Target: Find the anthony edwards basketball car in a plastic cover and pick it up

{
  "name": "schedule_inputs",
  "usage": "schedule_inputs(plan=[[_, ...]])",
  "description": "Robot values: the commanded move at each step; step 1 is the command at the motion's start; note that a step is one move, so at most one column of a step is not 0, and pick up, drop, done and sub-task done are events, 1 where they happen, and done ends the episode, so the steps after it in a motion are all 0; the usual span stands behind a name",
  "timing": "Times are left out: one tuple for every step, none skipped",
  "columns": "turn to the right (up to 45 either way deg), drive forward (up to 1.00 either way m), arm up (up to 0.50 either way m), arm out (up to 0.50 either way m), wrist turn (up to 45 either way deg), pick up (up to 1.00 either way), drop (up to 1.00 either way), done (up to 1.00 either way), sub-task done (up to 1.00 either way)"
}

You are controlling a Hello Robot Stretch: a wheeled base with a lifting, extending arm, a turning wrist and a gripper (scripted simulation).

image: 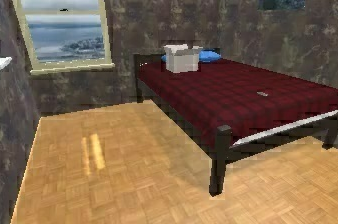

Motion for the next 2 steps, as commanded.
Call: schedule_inputs(plan=[[15.0,0.00,0.00,0.00,0.0,0.00,0.00,0.00,0.00],[3.0,0.00,0.00,0.00,0.0,0.00,0.00,0.00,0.00]])
